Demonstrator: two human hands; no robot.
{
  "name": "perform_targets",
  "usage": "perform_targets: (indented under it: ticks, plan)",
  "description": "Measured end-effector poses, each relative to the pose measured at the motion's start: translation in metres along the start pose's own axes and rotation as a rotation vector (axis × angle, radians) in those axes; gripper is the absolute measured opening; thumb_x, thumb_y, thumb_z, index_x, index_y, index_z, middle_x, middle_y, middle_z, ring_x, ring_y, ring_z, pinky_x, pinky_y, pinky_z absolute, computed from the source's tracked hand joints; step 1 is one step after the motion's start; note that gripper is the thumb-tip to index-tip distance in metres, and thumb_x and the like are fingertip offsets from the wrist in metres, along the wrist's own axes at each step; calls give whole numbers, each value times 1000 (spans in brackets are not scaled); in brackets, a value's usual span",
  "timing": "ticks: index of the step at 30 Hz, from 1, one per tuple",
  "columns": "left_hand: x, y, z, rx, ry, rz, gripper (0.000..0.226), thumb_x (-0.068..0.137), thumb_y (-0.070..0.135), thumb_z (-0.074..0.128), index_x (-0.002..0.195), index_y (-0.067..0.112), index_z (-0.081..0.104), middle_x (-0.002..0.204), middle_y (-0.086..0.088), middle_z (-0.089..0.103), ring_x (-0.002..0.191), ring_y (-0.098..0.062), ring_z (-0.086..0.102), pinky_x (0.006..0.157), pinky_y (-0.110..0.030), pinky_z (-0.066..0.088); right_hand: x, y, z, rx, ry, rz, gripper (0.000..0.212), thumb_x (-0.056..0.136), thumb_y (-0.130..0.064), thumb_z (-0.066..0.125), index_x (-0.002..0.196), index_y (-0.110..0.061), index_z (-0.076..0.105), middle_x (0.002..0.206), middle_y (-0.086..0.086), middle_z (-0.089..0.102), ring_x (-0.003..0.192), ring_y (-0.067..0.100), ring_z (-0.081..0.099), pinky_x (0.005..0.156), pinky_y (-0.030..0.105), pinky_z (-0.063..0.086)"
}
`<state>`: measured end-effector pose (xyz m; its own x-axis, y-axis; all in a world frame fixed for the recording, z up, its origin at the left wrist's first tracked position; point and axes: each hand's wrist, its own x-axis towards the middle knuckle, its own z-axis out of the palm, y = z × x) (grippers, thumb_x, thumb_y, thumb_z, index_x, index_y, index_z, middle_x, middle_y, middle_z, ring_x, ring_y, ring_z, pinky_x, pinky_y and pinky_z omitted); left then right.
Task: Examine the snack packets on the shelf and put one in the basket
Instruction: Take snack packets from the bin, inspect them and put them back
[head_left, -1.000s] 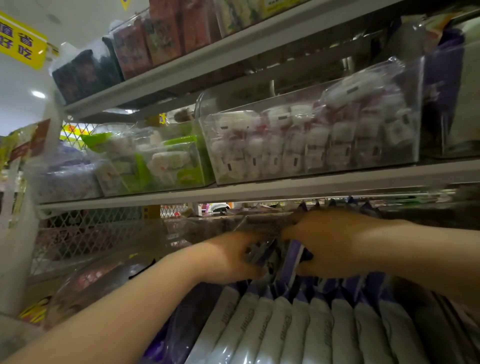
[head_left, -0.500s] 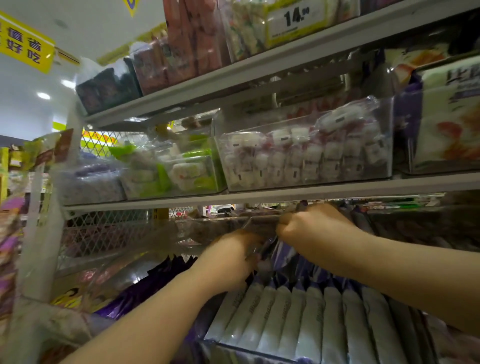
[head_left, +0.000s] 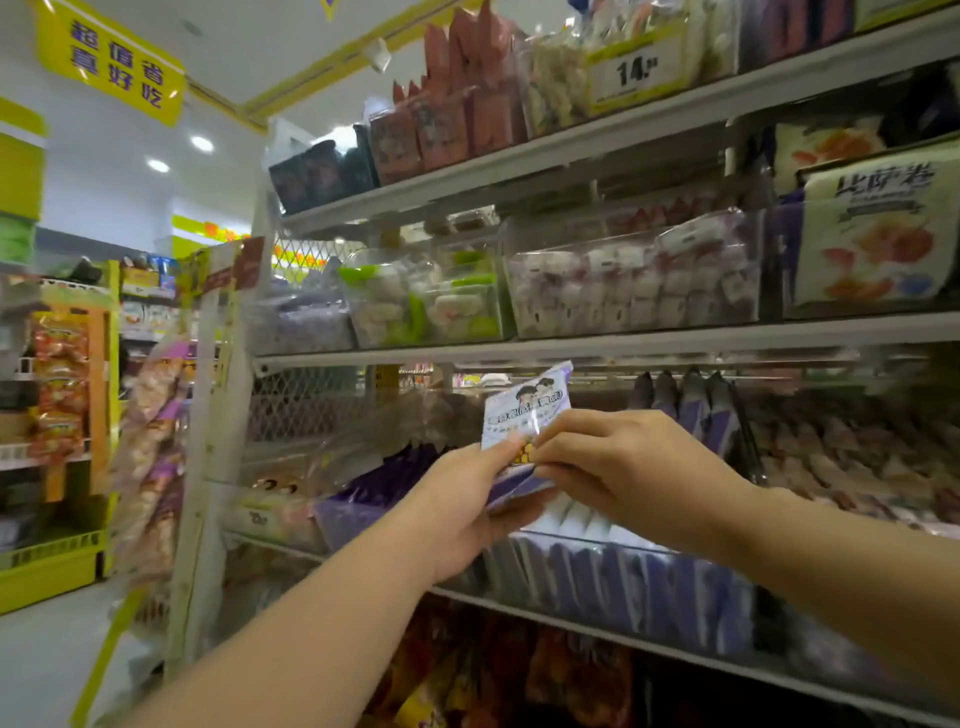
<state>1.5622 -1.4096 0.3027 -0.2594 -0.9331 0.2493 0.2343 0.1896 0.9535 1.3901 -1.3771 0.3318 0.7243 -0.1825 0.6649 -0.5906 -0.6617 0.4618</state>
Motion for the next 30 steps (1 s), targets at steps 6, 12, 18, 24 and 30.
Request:
perform_targets:
  ticks: [6,12,18,24,30]
  plan:
    - [-64,-40,-51,157,156,136,29,94,20,59,124,20,59,117,-2,70,101,-18,67,85,-39,55,-17,-66,60,550,32,478,55,84,-45,62,135,-28,48,135,-12,47,88,-1,56,82,8,43]
    - [-129,-98,-105,353,224,85,42,83,19,71,123,24,57,114,8,71,105,-9,67,85,-25,52,-29,-143,124,1231,90,979,68,85,-43,64,144,-29,32,128,-19,53,86,-4,66,67,22,56]
    - [-165,-155,-143,428,229,-82,50,83,6,73,127,18,54,117,5,71,109,-13,66,95,-33,53,-39,-181,188,1839,67,1231,35,90,-32,56,107,-3,67,102,16,73,96,31,70,87,45,54]
    - [-168,-186,-160,375,348,-67,29,91,16,62,121,15,60,113,1,72,105,-17,68,89,-34,55,-47,-198,222,1951,-16,1194,39,74,-32,65,102,-4,70,98,15,74,82,23,73,64,30,58]
    - [-157,-198,-165,149,544,-57,42,78,47,61,103,14,70,97,-7,76,92,-24,73,88,-44,55,-54,-212,241,1925,-99,1146,32,74,-28,68,96,-6,73,98,17,74,85,24,72,64,25,56]
